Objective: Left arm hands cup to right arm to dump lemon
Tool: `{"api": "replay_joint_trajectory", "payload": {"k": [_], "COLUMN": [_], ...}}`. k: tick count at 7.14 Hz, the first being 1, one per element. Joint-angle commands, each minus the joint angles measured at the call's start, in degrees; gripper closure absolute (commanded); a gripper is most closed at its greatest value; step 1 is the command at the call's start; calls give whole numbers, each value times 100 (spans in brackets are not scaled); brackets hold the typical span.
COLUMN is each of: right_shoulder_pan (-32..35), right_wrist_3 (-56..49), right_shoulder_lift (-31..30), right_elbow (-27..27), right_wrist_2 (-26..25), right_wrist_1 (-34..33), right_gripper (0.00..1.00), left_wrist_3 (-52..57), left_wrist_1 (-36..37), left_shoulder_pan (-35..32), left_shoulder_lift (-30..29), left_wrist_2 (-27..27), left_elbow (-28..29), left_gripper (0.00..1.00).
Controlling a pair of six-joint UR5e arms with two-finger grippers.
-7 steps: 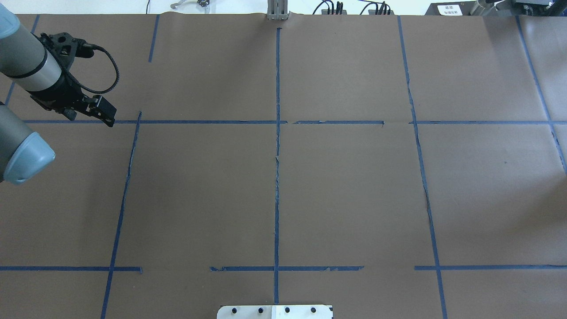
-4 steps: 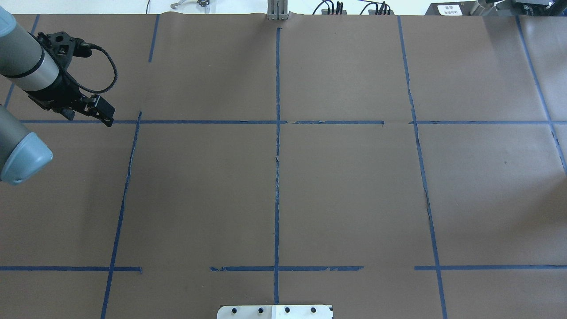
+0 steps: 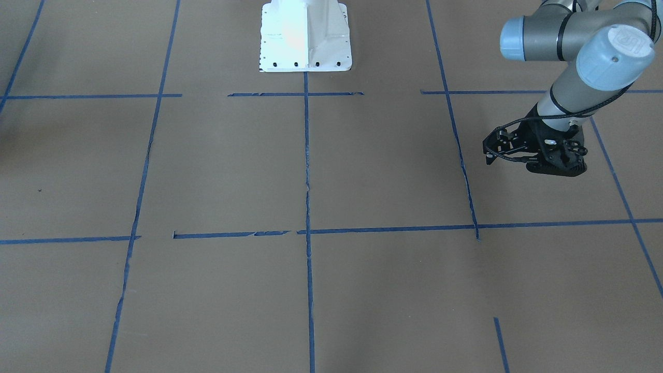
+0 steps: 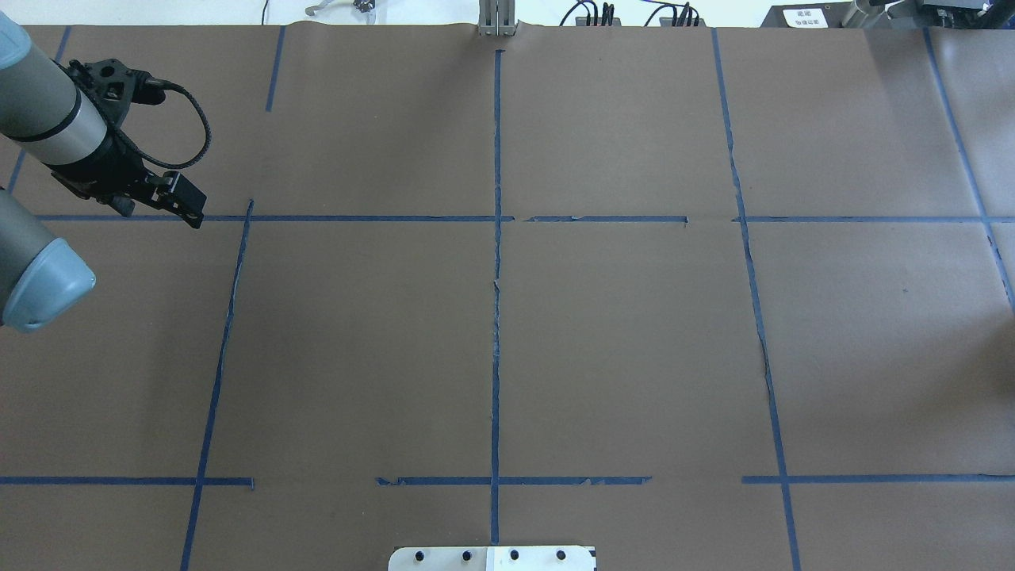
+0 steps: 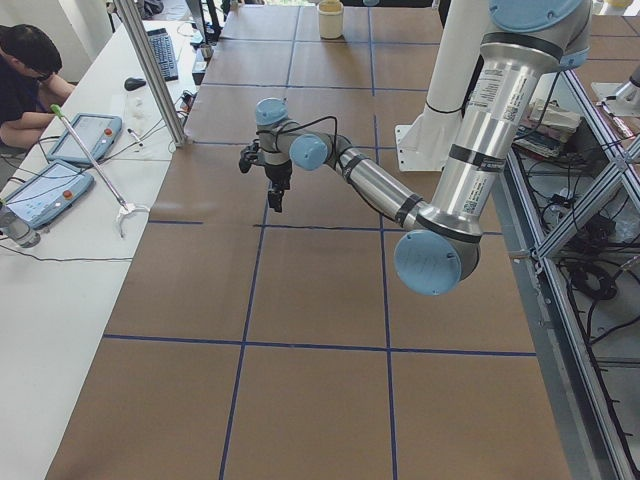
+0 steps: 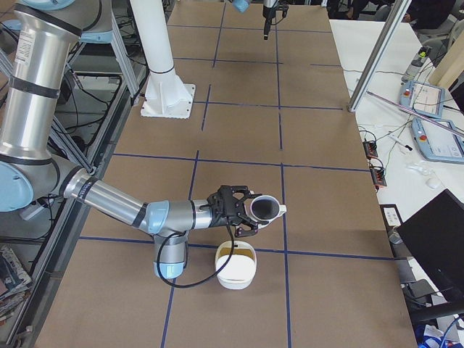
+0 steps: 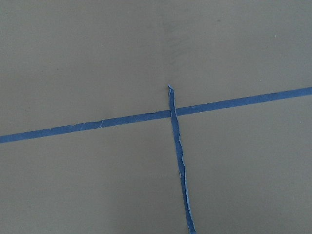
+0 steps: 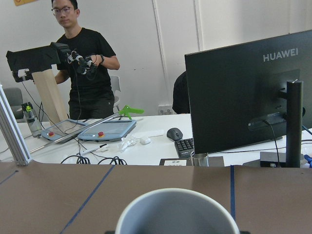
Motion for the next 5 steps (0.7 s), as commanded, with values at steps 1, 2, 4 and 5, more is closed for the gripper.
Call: {"api": "replay_joint_trajectory", "payload": {"k": [1,2,4,5], "right_shoulder_pan": [-136,-285,-645,-812], "right_wrist_3": [-1263,-1467,-1495,-1495], "right_shoulder_lift": [409,681,1068,1201], "right_elbow": [122,122,340,742], "right_wrist_2": [321,619,666,632], "right_wrist_1": [-667,-878,-1368,-1938], "right_gripper": [99,96,95,94], "left_wrist_3": [5,14,14,6], "left_wrist_1": [-4,-4,5,14], "left_shoulder_pan": [19,28,36,37], "left_shoulder_lift": [-80,-97,-194,-220], "left_wrist_2": [-33,-50,-77,-86], "left_elbow": [38,38,20,-41], "left_gripper": [0,0,0,0]}}
